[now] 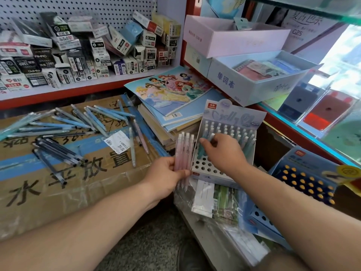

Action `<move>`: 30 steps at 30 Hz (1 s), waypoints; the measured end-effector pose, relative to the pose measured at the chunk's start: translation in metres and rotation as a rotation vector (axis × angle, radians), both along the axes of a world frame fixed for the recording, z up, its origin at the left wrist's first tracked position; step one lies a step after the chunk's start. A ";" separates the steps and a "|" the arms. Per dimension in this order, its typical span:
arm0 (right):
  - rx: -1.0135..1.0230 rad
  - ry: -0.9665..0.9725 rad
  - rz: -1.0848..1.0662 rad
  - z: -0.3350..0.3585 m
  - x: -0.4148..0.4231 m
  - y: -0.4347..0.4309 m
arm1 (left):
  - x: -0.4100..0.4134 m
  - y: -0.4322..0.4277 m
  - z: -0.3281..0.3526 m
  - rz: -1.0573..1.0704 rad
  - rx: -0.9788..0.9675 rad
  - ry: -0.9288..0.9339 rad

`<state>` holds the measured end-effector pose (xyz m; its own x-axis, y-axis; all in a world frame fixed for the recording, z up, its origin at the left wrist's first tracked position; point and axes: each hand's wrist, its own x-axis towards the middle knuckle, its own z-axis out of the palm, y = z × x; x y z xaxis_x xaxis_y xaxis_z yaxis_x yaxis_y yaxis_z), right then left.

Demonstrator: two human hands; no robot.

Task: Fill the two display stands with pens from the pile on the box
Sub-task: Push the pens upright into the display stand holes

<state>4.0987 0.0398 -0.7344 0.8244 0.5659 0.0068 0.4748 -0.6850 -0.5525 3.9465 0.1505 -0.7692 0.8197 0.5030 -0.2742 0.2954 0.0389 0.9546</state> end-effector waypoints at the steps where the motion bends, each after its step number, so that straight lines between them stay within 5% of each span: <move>1: 0.014 -0.004 -0.004 0.001 -0.001 0.001 | -0.001 0.000 0.001 -0.002 0.005 0.000; 9: 0.008 -0.160 -0.008 0.008 -0.003 0.009 | -0.006 0.000 0.004 -0.004 0.002 0.007; 17: 0.166 -0.130 0.017 0.013 -0.001 0.005 | -0.008 0.003 0.008 -0.009 -0.029 -0.005; 30: 0.108 -0.215 0.012 0.008 -0.002 0.009 | -0.006 -0.003 0.007 -0.023 -0.034 0.009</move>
<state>4.0965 0.0491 -0.7263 0.7909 0.5620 0.2421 0.5969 -0.6215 -0.5074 3.9407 0.1478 -0.7626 0.8284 0.4742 -0.2982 0.3051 0.0645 0.9501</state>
